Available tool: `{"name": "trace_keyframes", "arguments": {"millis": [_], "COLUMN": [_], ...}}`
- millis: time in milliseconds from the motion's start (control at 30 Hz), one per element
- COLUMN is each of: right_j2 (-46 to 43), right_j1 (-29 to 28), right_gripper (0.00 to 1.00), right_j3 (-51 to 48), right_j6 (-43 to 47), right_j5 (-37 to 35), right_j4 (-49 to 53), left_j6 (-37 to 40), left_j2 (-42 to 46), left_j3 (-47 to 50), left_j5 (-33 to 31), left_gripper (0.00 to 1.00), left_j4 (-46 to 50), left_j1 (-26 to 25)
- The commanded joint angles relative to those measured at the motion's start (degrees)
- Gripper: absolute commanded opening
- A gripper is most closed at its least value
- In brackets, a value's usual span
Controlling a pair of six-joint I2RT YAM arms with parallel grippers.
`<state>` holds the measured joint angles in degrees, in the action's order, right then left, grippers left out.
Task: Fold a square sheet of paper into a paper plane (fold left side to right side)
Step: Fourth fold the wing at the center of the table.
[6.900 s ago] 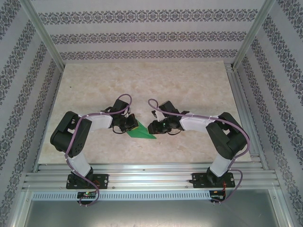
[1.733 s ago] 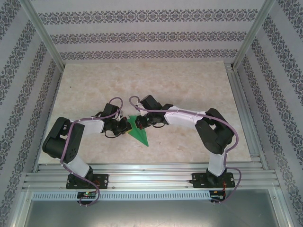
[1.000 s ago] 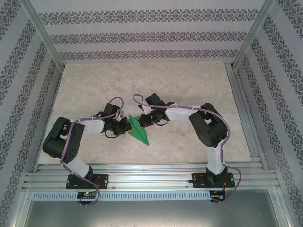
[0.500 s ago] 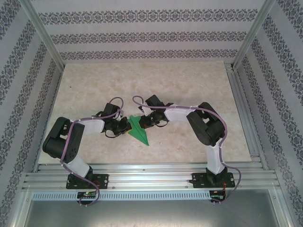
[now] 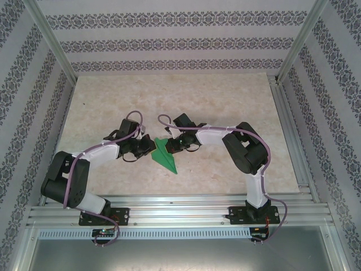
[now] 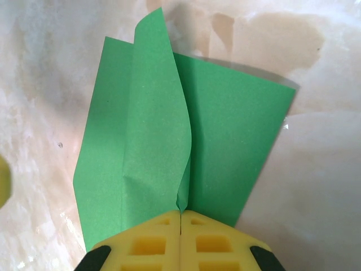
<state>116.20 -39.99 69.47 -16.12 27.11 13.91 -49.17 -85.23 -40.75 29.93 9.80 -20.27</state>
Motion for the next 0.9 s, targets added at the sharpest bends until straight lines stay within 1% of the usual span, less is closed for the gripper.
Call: {"name": "trace_keyframes", "arguments": {"millis": [0, 100, 267, 533, 867], "right_j2": [1.5, 1.6, 2.1, 2.4, 2.9], "right_j1": [0.2, 0.2, 0.2, 0.2, 0.2], "right_gripper": [0.0, 0.0, 0.0, 0.0, 0.0], "right_j3": [-1.7, -1.5, -0.6, -0.5, -0.3], "right_j6": [1.3, 1.5, 1.4, 2.0, 2.1], "right_j5": [-2.1, -2.2, -1.8, -1.9, -1.8], "right_j4": [1.6, 2.2, 2.8, 3.8, 4.1], "left_j6": [-3.0, -5.3, -6.1, -6.3, -4.0], "left_j2": [-2.3, -5.7, -10.1, -13.1, -17.3], "left_j3": [-0.8, -0.9, -2.5, -4.5, -5.5], "left_j5": [4.6, 6.7, 6.9, 5.8, 3.4], "left_gripper": [0.01, 0.0, 0.0, 0.0, 0.0], "left_j4": [-6.2, -11.2, -13.4, -13.4, -11.2], "left_j1": [0.4, 0.3, 0.0, -0.7, -1.1]}}
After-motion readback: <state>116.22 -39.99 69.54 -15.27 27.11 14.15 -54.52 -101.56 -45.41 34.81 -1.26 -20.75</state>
